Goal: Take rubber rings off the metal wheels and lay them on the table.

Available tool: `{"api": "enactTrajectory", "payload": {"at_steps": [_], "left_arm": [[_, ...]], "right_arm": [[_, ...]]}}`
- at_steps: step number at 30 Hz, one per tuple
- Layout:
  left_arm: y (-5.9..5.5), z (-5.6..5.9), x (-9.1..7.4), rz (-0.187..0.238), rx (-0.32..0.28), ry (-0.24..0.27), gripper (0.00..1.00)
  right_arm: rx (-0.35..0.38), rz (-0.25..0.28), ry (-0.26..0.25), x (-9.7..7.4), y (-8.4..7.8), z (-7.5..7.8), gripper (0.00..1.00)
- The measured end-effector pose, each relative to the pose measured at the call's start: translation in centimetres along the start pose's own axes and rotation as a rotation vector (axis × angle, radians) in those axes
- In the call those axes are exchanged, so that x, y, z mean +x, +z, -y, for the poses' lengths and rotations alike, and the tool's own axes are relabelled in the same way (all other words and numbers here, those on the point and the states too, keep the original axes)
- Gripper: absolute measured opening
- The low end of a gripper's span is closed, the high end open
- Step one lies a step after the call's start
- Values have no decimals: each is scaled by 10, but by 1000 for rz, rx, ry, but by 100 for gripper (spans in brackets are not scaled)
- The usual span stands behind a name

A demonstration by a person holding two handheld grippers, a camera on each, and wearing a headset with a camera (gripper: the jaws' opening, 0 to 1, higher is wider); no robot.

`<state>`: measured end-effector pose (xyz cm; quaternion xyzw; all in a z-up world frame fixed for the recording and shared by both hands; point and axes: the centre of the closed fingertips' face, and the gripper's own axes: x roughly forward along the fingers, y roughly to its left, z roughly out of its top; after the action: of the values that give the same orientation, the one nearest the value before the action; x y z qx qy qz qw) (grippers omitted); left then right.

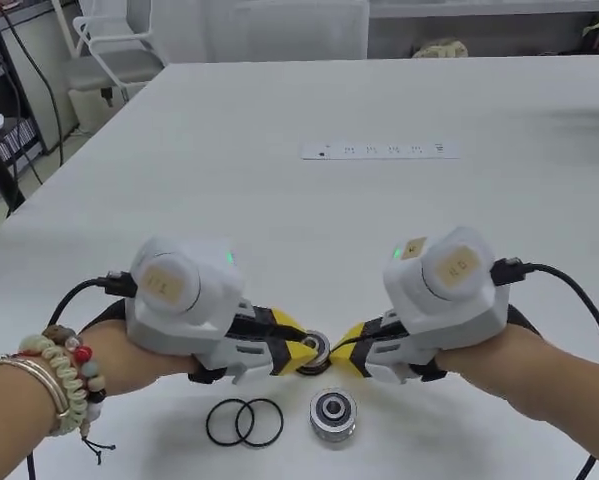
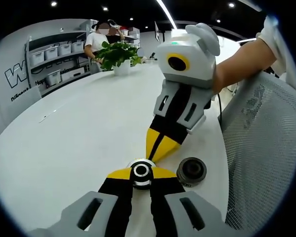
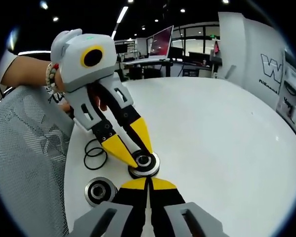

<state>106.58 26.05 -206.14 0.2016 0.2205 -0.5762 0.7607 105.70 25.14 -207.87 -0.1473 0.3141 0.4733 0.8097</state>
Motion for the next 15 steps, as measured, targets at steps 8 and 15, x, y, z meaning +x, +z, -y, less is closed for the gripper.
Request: {"api": "enactTrajectory", "payload": {"at_steps": [8,15], "left_arm": [[-1,-1,0,-4,-1,4,7],[-1,-1,0,-3,-2,4,7]], "right_arm": [[228,27,1,-2,0,5,0],[348,102,22,-6,10,7,0]]}}
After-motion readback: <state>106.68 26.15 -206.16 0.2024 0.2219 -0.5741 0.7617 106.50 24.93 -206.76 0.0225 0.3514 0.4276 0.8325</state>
